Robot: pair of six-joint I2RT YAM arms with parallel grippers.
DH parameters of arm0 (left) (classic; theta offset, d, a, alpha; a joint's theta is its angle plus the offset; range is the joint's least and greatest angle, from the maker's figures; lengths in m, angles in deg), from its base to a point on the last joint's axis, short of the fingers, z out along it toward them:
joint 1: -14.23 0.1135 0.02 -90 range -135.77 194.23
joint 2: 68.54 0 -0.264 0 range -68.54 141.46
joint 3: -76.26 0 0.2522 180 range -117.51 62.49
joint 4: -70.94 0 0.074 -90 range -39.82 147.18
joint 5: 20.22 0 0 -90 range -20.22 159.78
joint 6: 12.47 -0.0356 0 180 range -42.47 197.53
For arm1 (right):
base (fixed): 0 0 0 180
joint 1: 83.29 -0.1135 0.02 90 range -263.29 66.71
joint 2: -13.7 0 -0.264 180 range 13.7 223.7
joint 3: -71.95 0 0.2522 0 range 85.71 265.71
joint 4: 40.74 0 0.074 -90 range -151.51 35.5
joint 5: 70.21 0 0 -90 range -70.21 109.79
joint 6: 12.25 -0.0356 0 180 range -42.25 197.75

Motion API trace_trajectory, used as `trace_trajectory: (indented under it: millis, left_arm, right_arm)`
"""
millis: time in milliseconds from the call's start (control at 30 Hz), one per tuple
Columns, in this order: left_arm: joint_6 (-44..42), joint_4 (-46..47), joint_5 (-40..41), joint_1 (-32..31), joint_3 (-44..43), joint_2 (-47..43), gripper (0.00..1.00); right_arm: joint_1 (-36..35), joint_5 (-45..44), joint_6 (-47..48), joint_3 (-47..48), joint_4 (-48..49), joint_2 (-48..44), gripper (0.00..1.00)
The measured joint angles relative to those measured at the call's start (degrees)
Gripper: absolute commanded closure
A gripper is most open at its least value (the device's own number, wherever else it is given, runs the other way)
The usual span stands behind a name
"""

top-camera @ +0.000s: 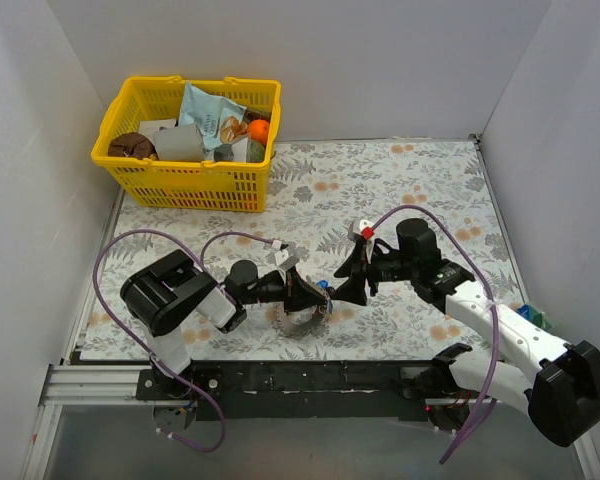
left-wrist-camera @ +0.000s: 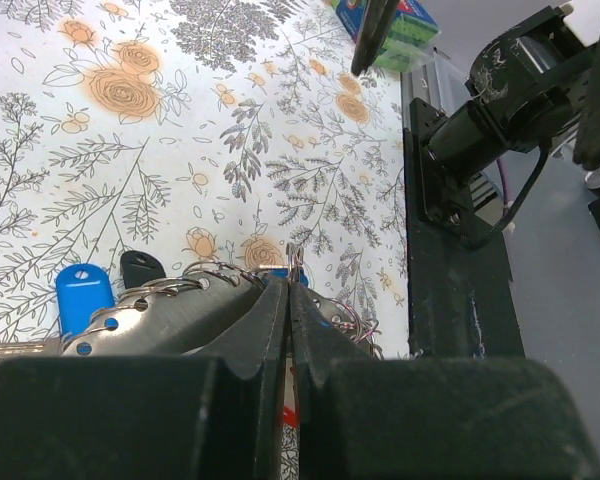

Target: Put the keys on the keyring

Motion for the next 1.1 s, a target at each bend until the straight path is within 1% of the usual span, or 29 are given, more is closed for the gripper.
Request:
trace_trajectory:
  millis: [233,533,900,1000,1100]
  left_arm:
    - [0.63,0.02,-0.33,0.00,-0.09,-2.75,1.00]
    - [1.53,0.28,-2.08,-0.26,-0.81,-4.70,1.00]
    - [2.03,0.28,-2.86,-0.42,-0.85,-4.92,1.00]
    - [2.16,0.28,-2.91,-0.42,-0.85,-5.16,1.00]
    - [2.34,0.28,-3.04,-0.46,-0.85,-5.27,1.00]
  right_arm:
    - [0.00,0.50,-0.81,-2.78,3.45,0.00,0.32]
    - [0.00,-2.27,-2.56,-5.38,8.39,-0.46,0.33]
    - [0.00,-4.92,-2.97,-8.59,10.25,-0.55,0.35]
    - [0.00,-4.90,-2.99,-9.49,10.93,-0.55,0.37]
    - [0.00,-4.85,-3.17,-10.47,11.56,-0.44,0.44]
